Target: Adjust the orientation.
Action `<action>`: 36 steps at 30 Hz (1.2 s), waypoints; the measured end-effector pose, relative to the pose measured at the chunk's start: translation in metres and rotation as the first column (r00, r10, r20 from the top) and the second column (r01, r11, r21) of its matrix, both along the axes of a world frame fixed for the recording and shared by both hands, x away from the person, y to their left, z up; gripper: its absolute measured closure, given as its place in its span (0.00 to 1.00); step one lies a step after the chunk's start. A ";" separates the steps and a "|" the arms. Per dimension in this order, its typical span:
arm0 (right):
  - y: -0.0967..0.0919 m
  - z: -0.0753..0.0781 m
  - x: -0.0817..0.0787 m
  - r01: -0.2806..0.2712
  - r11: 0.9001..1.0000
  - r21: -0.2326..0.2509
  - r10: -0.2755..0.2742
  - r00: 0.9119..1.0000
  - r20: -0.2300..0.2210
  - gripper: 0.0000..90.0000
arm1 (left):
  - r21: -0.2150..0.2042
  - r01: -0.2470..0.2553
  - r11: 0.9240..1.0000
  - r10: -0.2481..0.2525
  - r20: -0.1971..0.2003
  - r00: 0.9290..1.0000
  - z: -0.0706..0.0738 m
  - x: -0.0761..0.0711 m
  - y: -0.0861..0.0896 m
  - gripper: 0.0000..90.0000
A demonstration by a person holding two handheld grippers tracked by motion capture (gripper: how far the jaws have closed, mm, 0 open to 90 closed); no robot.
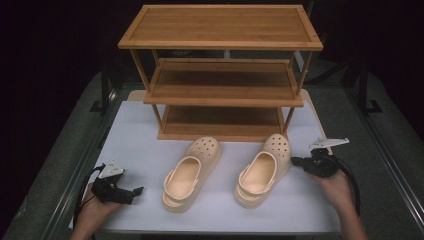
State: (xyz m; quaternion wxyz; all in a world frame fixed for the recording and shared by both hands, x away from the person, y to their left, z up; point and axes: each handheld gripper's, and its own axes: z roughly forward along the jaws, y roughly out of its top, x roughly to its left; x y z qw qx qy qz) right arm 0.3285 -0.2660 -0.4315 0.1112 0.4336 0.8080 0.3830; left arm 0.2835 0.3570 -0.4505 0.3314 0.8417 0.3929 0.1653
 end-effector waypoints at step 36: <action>0.085 0.005 0.030 -0.151 0.989 0.002 0.151 0.989 -0.007 0.93 | -0.003 -0.002 1.000 0.002 0.001 1.000 0.000 0.000 0.000 0.00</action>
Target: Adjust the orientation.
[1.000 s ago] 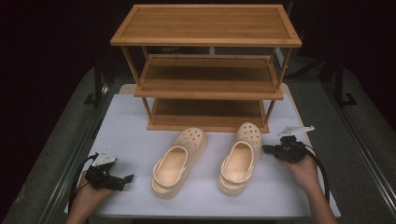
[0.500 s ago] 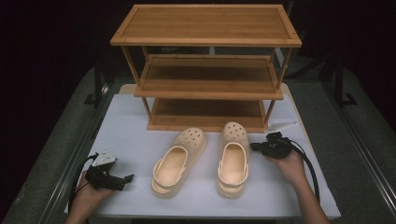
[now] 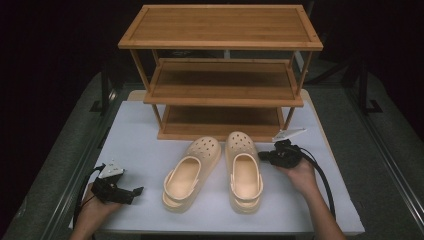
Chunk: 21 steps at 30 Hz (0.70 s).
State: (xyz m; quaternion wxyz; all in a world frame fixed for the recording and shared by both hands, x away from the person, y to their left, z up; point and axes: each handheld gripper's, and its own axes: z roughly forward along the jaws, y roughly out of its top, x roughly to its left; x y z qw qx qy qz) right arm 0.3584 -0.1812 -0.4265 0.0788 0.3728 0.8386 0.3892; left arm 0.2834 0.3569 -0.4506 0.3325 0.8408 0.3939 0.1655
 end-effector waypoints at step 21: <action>0.007 0.039 -0.058 0.000 0.994 0.112 -0.005 0.999 0.045 0.70 | 0.000 0.000 1.000 0.000 0.001 1.000 0.000 0.000 0.000 0.00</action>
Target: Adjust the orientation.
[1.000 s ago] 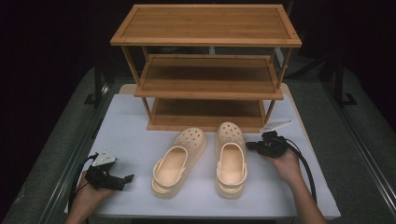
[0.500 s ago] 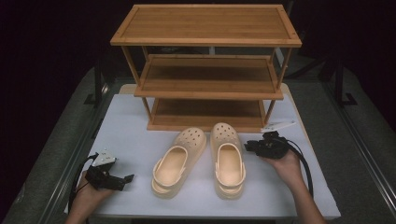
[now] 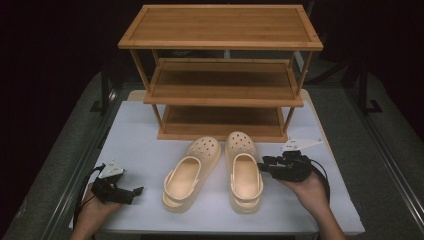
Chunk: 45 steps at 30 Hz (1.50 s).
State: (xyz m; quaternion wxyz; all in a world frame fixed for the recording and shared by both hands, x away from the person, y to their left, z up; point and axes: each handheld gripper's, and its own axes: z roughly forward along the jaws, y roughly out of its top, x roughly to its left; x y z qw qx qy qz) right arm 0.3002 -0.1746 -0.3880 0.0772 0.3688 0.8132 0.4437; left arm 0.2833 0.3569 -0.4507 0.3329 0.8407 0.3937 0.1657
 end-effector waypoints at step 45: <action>-0.022 -0.005 -0.022 0.033 0.999 -0.039 -0.031 0.997 0.074 0.86 | 0.003 0.002 1.000 -0.002 -0.002 1.000 0.000 0.000 0.000 0.00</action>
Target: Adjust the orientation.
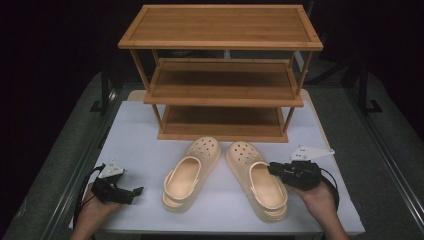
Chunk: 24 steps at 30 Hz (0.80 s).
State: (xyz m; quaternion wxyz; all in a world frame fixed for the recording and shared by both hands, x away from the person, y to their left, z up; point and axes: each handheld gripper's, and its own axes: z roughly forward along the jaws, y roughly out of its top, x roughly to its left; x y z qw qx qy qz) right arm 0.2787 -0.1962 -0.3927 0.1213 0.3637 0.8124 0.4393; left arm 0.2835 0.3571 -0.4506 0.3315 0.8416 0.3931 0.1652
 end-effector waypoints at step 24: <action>-0.006 0.000 -0.001 0.030 0.999 0.024 -0.029 1.000 -0.009 0.34 | -0.081 0.025 0.996 -0.025 0.010 1.000 0.029 0.003 -0.020 0.00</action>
